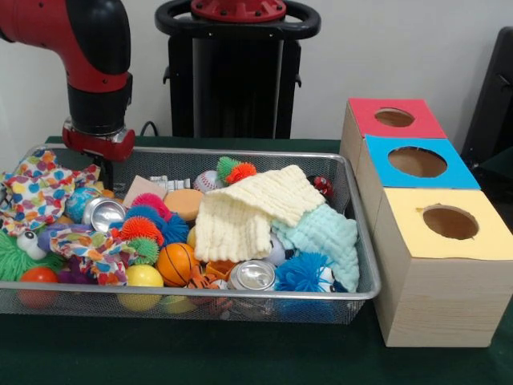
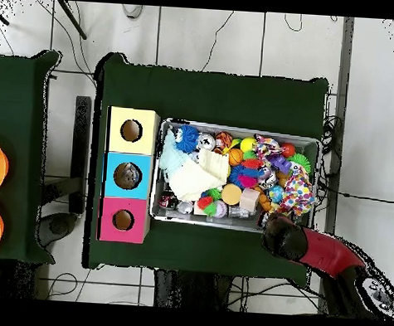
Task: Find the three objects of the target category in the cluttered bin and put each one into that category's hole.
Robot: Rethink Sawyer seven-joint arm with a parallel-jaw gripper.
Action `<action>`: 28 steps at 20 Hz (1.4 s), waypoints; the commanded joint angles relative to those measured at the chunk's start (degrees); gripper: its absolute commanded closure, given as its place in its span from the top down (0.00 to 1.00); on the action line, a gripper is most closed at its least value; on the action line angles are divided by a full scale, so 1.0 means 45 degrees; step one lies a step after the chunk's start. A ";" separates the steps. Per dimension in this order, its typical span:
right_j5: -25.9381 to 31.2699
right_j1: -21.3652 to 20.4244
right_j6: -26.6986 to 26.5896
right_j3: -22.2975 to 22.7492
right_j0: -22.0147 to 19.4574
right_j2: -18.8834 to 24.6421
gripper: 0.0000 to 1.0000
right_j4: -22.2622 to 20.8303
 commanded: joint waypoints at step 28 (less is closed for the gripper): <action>0.1930 -0.2350 0.0731 0.0205 0.1186 0.1982 0.00 0.1097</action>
